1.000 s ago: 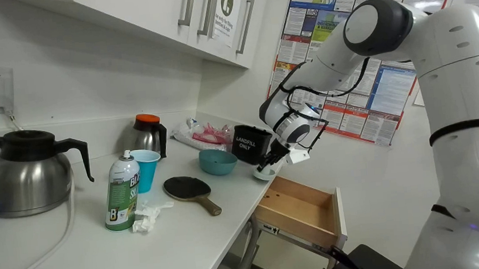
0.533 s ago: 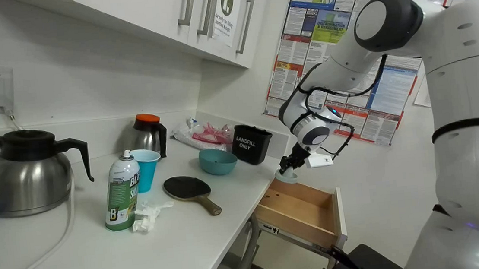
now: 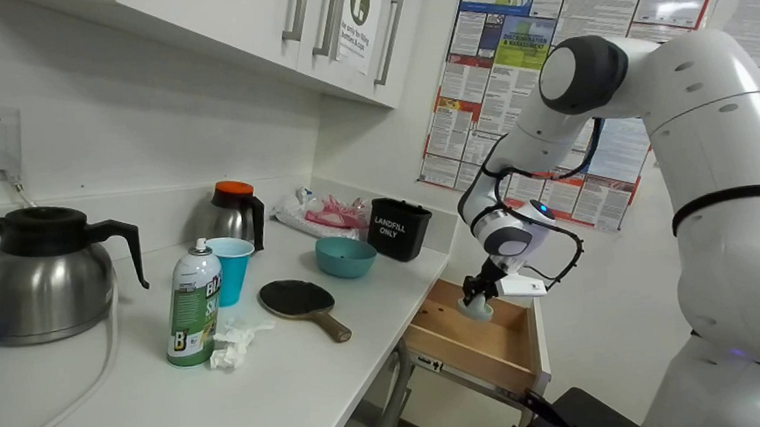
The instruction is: Open the top right drawer, put the white lid inside then close it
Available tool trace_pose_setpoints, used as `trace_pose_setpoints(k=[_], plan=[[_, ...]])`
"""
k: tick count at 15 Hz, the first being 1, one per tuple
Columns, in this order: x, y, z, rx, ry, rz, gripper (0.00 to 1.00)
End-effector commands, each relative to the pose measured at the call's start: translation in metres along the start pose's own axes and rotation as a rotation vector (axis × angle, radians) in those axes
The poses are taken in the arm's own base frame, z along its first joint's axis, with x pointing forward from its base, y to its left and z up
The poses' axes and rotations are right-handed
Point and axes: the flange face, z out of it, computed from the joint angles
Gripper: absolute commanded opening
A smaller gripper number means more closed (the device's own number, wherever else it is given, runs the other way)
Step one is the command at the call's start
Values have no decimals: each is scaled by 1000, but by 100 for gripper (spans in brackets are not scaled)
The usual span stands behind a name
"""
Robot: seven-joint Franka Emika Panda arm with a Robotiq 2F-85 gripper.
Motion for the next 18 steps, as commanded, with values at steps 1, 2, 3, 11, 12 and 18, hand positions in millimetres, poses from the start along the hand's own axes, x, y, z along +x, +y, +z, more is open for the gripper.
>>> trace_pose_setpoints(k=[1,2,3,11,12,18], plan=[[-1,6,44,-42,6,42,24],[-2,7,57,-49,9,55,24],[-1,7,67,-51,16,65,24],[8,-6,117,-68,88,73,74],[9,-7,114,-66,95,66,76],[13,0,38,-56,123,19,100]])
